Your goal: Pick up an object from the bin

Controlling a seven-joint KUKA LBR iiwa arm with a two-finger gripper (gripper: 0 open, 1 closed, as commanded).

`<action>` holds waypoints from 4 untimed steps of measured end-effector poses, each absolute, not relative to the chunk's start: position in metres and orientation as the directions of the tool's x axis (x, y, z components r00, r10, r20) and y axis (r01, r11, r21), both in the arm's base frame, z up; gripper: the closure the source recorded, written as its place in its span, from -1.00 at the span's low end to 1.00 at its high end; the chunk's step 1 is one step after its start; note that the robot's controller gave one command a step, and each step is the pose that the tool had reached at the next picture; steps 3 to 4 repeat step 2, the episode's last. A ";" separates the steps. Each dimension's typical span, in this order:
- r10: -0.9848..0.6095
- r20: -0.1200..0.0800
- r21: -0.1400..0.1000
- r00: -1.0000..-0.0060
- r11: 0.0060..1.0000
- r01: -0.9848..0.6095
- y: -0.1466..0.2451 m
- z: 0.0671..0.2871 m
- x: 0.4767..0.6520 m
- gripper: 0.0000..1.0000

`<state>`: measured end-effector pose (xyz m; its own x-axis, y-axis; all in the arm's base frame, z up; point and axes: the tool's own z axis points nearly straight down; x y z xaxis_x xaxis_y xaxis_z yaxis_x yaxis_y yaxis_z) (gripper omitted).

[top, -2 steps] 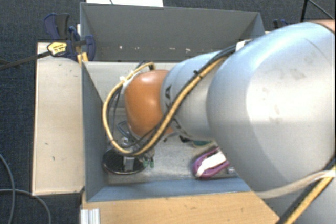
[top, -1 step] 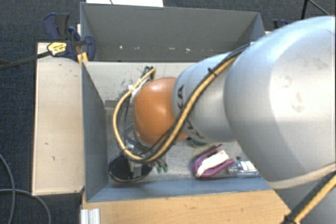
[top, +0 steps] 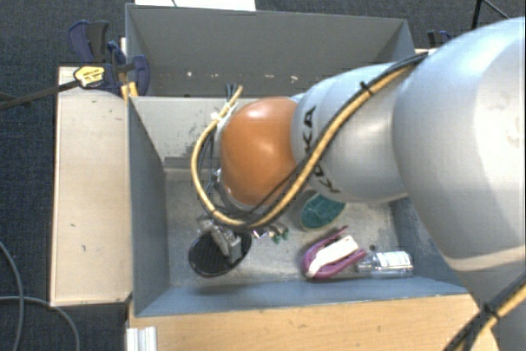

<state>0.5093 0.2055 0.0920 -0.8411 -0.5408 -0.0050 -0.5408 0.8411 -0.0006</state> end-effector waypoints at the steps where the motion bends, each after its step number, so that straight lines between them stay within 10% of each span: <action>1: -0.543 -0.010 0.001 -0.840 0.840 -0.543 0.232 0.177 0.481 1.00; 2: -0.536 -0.011 -0.002 -0.844 0.844 -0.536 0.210 0.310 0.483 1.00; 4: -0.536 -0.011 -0.002 -0.844 0.844 -0.536 0.210 0.310 0.483 1.00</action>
Offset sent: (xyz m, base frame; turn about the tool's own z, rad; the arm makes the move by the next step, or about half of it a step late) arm -0.0295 0.0234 0.0802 0.0007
